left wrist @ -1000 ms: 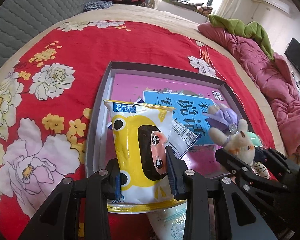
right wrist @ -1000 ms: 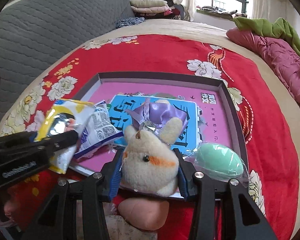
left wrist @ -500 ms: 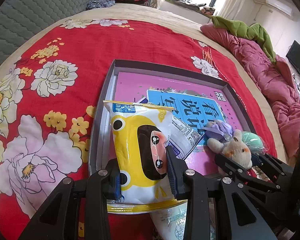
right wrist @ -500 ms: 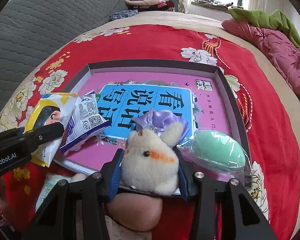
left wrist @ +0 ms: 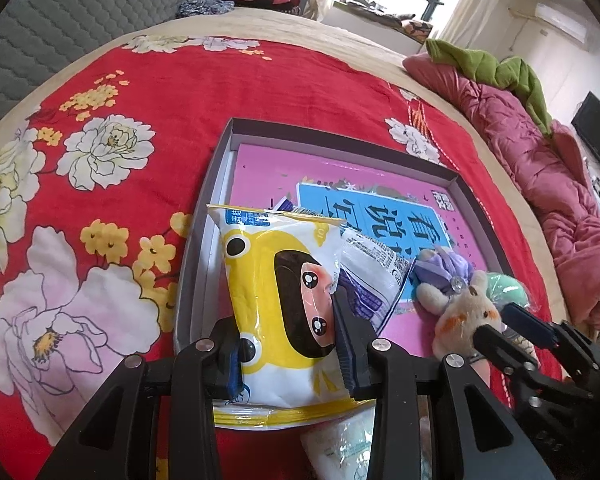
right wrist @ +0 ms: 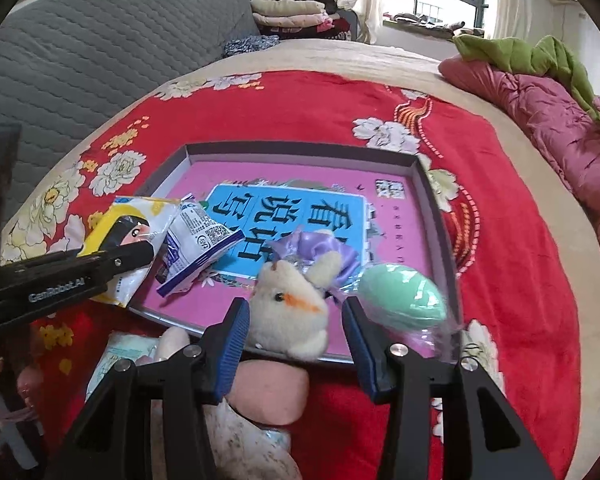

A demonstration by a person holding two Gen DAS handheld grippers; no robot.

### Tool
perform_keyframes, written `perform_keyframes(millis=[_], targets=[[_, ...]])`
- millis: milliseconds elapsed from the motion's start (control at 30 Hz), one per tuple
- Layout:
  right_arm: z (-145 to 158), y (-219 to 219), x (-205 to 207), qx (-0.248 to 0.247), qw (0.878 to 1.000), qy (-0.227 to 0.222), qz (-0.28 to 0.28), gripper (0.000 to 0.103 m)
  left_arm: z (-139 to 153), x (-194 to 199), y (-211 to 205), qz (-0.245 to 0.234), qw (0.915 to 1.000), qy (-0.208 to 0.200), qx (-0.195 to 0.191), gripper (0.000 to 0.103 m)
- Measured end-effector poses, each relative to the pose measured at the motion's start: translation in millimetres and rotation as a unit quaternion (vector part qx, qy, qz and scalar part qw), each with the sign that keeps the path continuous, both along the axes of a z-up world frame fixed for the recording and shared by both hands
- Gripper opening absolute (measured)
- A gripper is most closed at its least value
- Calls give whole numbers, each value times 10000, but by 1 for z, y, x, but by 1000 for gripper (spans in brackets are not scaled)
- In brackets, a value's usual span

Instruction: Organize soft objects

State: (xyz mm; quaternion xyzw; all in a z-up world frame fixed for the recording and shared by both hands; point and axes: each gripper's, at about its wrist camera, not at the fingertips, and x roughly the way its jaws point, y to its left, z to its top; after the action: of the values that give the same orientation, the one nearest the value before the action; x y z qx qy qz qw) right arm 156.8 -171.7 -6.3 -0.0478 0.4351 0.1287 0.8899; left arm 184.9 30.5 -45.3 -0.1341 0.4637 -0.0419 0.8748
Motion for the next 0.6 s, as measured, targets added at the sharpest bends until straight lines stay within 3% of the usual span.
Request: perform_keyframes(millis=[600], targets=[[27,-14,-6,95,9993,-190,-315,58,1,-1,-7,-63,9999,-56,81,42]])
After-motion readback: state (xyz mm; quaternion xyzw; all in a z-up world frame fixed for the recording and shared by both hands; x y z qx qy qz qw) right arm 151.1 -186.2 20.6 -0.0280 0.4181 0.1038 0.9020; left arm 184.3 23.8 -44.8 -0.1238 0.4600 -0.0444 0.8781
